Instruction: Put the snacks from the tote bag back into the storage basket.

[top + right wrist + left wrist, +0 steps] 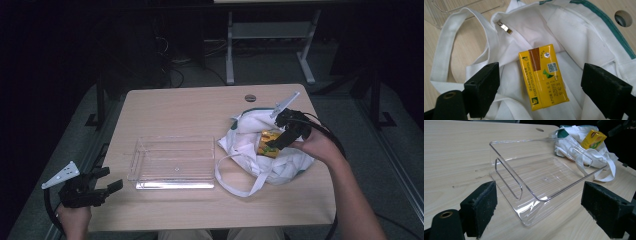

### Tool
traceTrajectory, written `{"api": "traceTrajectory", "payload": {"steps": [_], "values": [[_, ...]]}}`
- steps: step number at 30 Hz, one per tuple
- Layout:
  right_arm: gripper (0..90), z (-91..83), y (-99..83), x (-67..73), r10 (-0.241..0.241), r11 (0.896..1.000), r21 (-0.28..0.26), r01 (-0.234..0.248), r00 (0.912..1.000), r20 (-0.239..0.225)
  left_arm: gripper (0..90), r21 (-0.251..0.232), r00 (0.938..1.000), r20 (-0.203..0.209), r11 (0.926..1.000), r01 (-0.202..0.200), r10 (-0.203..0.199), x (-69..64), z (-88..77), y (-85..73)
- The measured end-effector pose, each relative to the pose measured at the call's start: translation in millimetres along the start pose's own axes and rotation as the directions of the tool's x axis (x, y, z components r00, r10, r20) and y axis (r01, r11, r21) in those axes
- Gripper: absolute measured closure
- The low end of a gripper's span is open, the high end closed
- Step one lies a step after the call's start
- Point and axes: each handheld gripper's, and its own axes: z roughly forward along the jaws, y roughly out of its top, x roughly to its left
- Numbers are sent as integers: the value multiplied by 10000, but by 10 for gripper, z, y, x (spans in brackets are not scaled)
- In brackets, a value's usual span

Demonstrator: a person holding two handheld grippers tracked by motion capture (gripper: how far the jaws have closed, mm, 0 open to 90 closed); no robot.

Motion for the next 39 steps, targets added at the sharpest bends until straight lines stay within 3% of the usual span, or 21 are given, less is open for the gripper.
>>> {"api": "traceTrajectory", "payload": {"steps": [17, 25, 39], "values": [[227, 234, 24, -100, -386, 9958, 819, 398, 9991, -161, 130, -55, 10000, 22, 10000, 11, -11, 5, -4, -2], [326, 304, 26, -110, -771, 9893, 1223, 797, 9967, -257, 130, -49, 10000, 33, 10000, 33, -33, 8, -2, -1], [457, 372, 42, -92, -1354, 9791, 1447, 1426, 9891, -585, 130, -44, 10000, 55, 10000, 54, -54, 9, 3, -1]]}}
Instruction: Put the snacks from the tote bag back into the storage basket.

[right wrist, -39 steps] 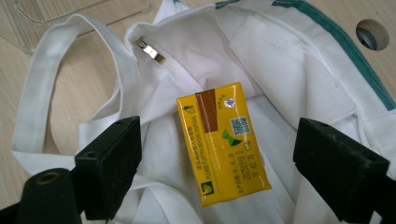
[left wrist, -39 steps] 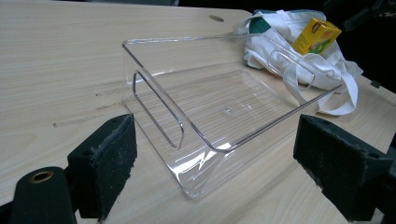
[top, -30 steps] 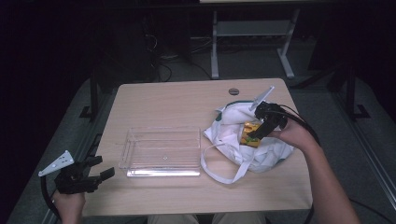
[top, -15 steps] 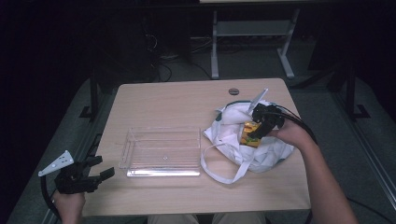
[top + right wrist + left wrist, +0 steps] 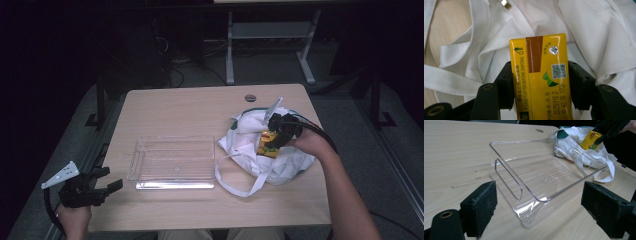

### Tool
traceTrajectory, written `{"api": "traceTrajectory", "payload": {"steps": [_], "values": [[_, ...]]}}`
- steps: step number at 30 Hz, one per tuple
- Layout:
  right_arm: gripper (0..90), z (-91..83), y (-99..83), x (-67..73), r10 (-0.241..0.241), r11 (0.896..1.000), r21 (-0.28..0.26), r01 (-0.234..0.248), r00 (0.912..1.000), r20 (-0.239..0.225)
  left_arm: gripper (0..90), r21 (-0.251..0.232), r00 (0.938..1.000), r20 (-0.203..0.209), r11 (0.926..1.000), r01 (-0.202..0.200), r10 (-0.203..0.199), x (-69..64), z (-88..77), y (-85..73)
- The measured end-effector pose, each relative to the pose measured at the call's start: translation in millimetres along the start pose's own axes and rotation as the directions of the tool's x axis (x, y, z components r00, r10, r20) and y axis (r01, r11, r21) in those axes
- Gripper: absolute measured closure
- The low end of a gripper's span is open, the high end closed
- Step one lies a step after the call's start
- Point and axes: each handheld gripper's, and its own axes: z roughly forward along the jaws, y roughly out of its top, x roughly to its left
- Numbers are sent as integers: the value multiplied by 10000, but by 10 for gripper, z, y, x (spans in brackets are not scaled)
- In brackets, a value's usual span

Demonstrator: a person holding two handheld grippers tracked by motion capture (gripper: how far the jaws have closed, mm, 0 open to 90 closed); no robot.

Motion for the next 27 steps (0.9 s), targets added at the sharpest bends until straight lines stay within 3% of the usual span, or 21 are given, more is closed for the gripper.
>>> {"api": "traceTrajectory", "payload": {"steps": [9, 27], "values": [[480, -4, 54, -5, -383, 9983, 449, 383, 9993, -6, 130, -20, 10000, 0, 10000, -29, 29, 9, -4, 1], [518, -45, 77, -60, 278, 9995, 164, -273, 9993, -264, 130, -17, 10000, -33, 10000, -38, 38, 9, -5, 0]]}}
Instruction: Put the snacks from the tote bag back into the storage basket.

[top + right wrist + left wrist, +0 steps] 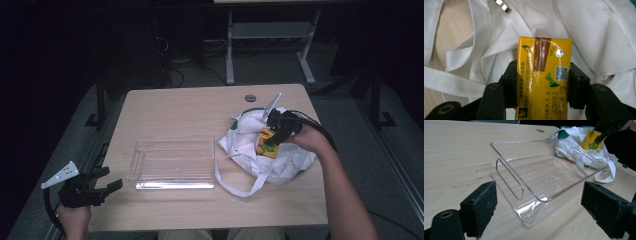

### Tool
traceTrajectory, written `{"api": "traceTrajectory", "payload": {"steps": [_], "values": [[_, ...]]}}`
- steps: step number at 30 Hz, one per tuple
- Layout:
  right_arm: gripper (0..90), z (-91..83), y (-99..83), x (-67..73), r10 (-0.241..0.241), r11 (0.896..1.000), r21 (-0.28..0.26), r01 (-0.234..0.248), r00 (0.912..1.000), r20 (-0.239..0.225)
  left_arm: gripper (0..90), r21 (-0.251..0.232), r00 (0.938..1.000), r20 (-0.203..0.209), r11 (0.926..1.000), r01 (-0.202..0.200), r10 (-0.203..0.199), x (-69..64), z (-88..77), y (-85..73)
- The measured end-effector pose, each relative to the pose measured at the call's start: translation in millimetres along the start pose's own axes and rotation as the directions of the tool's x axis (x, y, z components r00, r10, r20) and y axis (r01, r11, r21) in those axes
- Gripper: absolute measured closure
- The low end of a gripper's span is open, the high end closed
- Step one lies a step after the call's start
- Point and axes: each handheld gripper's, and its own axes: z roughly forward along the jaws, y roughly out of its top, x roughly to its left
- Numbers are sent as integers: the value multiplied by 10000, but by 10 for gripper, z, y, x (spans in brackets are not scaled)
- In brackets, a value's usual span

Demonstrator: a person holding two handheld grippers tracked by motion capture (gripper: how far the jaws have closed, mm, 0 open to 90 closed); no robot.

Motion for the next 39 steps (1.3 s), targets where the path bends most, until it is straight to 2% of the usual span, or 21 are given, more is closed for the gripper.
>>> {"api": "traceTrajectory", "payload": {"steps": [7, 15, 17, 25, 29, 33, 39], "values": [[520, -77, 17, 15, 10, 9994, -343, -7, 10000, 73, 130, -7, 10000, -19, 10000, 9, -9, 0, -5, 0], [521, -252, 54, 44, -4, 9984, -571, 10, 9999, 101, 130, -2, 10000, -23, 10000, 13, -13, -6, -1, 0], [521, -331, 68, 57, -17, 9973, -736, 36, 9997, 250, 130, 7, 10000, -29, 10000, 2, -2, -4, -1, 1], [521, -489, 95, 82, -28, 9965, -836, 46, 9997, 225, 130, -4, 10000, -27, 10000, 1, -1, -7, 2, 2], [521, -552, 89, 103, 44, 9946, -1040, -39, 10000, 41, 130, -3, 10000, -7, 10000, 42, -42, -12, 14, -1], [521, -616, 110, 142, -18, 9948, -1013, 31, 9999, 135, 130, -17, 10000, -24, 10000, 78, -78, -14, 13, -3], [521, -681, 155, 231, -230, 9920, -1239, 233, 9997, 40, 130, 21, 10000, -27, 10000, 52, -52, -4, 14, -6]]}}
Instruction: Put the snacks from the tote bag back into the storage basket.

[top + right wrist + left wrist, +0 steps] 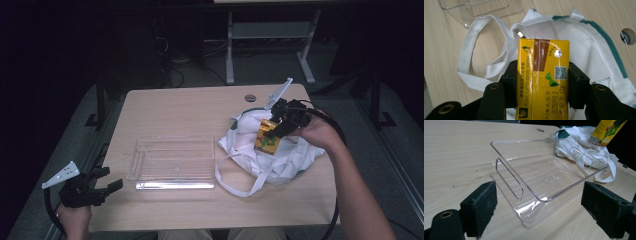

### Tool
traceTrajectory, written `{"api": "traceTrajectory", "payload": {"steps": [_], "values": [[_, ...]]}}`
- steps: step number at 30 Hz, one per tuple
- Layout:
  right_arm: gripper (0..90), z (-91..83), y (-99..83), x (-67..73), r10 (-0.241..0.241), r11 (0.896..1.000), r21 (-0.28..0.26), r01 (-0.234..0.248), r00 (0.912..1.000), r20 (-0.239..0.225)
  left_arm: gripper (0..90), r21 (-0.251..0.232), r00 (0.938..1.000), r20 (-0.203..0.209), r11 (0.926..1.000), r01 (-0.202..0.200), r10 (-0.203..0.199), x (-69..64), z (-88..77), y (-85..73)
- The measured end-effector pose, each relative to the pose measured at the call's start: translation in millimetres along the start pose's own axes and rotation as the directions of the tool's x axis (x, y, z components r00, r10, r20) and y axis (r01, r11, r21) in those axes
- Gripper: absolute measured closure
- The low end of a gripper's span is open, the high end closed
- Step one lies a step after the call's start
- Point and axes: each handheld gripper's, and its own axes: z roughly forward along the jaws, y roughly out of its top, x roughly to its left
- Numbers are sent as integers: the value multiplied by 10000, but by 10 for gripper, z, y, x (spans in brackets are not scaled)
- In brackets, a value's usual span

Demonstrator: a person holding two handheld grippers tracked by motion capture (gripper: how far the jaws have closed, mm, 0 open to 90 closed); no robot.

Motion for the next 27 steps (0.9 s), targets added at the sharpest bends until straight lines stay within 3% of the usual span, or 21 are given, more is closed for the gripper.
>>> {"api": "traceTrajectory", "payload": {"steps": [13, 27], "values": [[522, -116, 178, 137, -422, 9982, -428, 411, 9987, -271, 130, 5, 10000, 0, 10000, -13, 13, -5, 0, -1], [522, -120, 430, 328, -925, 9948, -467, 904, 9947, -455, 130, 76, 10000, 30, 10000, 14, -15, -3, 7, -1]]}}
